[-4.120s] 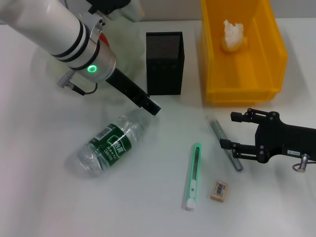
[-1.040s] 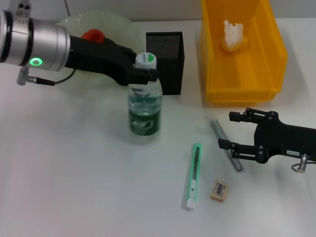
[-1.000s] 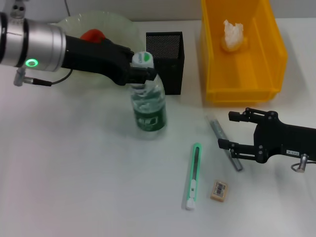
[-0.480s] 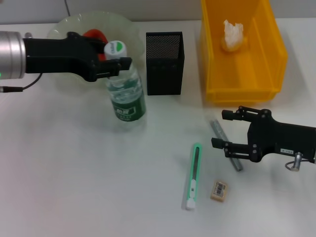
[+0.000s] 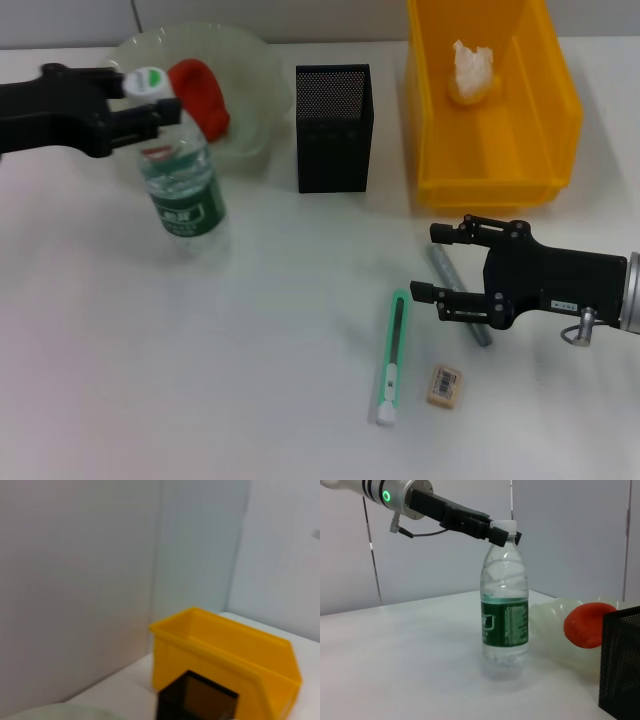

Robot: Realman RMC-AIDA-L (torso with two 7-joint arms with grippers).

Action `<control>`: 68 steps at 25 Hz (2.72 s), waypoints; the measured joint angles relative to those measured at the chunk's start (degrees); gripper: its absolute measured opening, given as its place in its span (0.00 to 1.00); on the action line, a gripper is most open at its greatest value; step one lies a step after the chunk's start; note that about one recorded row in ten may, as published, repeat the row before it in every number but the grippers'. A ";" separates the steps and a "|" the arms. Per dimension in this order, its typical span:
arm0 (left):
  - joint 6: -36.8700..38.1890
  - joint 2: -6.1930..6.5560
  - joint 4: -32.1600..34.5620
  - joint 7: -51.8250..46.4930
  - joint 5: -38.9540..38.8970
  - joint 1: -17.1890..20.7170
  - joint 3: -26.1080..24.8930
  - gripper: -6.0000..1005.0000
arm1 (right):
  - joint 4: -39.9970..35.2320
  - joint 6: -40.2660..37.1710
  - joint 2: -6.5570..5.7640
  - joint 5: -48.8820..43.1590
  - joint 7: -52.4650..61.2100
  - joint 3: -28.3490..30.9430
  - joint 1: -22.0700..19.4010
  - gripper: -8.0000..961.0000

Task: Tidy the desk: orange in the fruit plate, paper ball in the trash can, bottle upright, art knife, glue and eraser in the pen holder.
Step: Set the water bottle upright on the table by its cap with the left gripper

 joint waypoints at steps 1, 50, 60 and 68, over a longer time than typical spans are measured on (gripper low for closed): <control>-0.03 0.02 0.00 0.17 0.02 0.17 -0.64 0.45 | 0.00 -0.03 0.02 -0.05 0.00 -0.02 0.06 0.78; -9.91 0.61 -3.80 4.03 0.59 2.78 -5.71 0.45 | 0.88 -0.84 0.14 -0.14 -0.08 -0.17 0.14 0.79; -10.05 0.61 -3.79 4.02 0.59 2.65 -5.69 0.45 | 0.88 -0.85 0.14 -0.17 -0.08 -0.17 0.14 0.79; -10.03 0.55 -3.79 4.02 0.60 2.65 -5.54 0.45 | 0.88 -0.85 0.14 -0.26 -0.08 -0.17 0.13 0.78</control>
